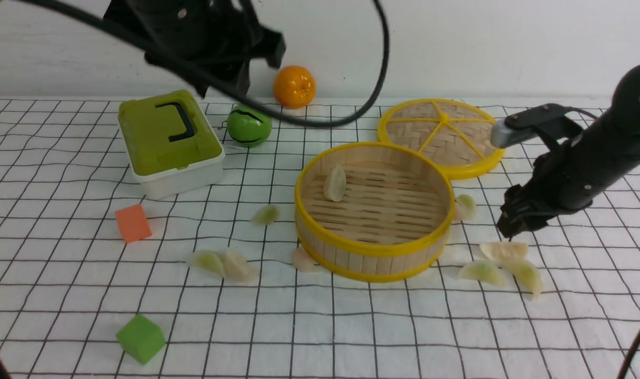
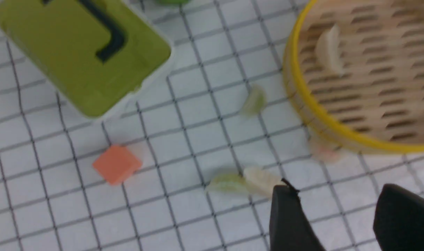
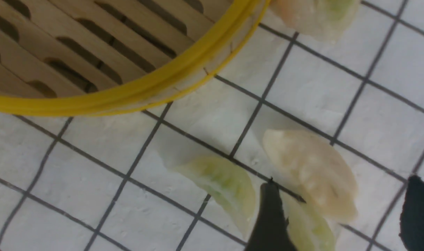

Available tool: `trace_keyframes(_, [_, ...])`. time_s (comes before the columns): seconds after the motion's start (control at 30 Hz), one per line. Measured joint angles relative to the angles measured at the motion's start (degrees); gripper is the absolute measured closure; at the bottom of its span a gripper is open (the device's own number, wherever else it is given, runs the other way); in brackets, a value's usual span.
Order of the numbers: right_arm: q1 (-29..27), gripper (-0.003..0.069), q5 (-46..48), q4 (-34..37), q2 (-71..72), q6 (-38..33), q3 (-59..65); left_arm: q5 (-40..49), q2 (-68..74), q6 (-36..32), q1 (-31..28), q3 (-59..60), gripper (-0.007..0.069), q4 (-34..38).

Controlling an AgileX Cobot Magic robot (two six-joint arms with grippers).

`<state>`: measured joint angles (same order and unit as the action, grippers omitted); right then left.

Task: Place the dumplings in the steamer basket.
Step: Use the right arm to grab a dumpling

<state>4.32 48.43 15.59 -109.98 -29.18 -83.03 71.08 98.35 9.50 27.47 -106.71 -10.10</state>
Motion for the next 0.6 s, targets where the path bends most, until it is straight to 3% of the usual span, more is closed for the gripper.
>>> trace_keyframes(0.3, [0.3,0.0225,3.9,-2.6,-10.2,-4.4,-7.5,-0.7,-5.0,0.2,0.0,19.0,0.0287,-1.3])
trace_keyframes(0.5, [0.3,0.0424,5.0,-4.0,-11.2,-4.0,-8.0,-6.0,-5.6,0.6,0.0,21.1,0.0292,-1.1])
trace_keyframes(0.6, [0.3,0.0437,5.5,-4.1,-10.9,-2.6,-8.0,-7.8,-6.0,1.4,0.0,21.1,0.0309,-0.9])
